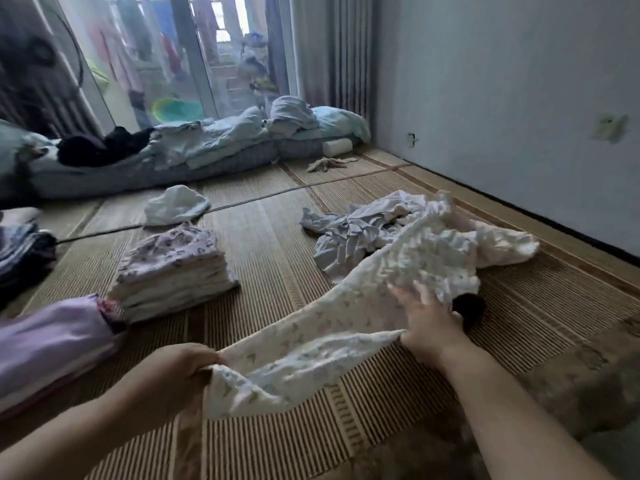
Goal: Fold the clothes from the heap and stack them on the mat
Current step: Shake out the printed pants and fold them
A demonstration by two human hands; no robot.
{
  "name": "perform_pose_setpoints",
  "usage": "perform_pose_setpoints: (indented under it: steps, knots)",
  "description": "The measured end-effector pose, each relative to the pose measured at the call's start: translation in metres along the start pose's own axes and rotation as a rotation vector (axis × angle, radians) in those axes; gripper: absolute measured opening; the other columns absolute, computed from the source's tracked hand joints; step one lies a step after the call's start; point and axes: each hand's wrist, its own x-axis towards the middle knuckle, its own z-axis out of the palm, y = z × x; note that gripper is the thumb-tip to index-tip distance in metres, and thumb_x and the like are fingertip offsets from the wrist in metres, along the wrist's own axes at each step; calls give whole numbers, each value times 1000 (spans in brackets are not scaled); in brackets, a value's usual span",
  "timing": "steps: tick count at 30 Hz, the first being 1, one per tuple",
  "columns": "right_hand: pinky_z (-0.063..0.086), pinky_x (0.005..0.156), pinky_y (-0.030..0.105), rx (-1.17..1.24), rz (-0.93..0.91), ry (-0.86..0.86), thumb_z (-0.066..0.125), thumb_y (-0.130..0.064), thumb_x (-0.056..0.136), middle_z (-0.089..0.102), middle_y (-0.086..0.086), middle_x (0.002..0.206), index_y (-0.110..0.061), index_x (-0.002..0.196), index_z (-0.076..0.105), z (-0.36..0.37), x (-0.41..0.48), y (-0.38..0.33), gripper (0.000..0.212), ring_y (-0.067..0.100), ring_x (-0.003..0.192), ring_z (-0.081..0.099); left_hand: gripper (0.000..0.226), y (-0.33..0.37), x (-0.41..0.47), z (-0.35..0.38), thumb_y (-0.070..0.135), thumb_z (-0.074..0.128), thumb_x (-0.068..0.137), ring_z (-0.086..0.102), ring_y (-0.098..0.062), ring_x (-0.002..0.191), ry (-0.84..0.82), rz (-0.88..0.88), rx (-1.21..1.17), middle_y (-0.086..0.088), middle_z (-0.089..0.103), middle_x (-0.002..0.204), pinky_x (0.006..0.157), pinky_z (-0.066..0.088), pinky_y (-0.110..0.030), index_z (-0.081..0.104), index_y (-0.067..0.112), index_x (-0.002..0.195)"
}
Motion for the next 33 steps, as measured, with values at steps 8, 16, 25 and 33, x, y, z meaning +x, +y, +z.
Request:
perform_pose_setpoints:
  steps: [8,16,25,33]
  knots:
    - [37,101,42,-176,-5,-83,55,-31,88,46,-2,127,-39,114,63,15,7,-1,28,27,126,38,23,-55,-6,28,32,51,93,63,-6,86,-138,-490,132,11,68,94,78,49,-26,72,32,101]
    - [35,69,30,116,-212,42,51,-23,91,66,10,100,-23,80,51,-13,9,-27,11,28,95,58,41,85,55,56,46,55,90,46,-9,122,67,-124,74,13,44,142,95,44,-28,49,44,131]
    - [45,60,33,855,-518,-76,69,-28,85,54,4,67,0,77,55,-60,-42,-84,33,15,62,51,13,149,51,33,43,68,81,64,-1,65,332,-82,-533,14,69,76,61,54,-28,66,34,89]
    - [34,50,21,256,-566,408,62,-16,77,51,-4,57,-17,64,48,-77,-70,-111,18,18,56,49,26,107,2,-63,28,63,78,49,-8,52,509,17,-51,5,54,59,47,38,-29,43,20,63]
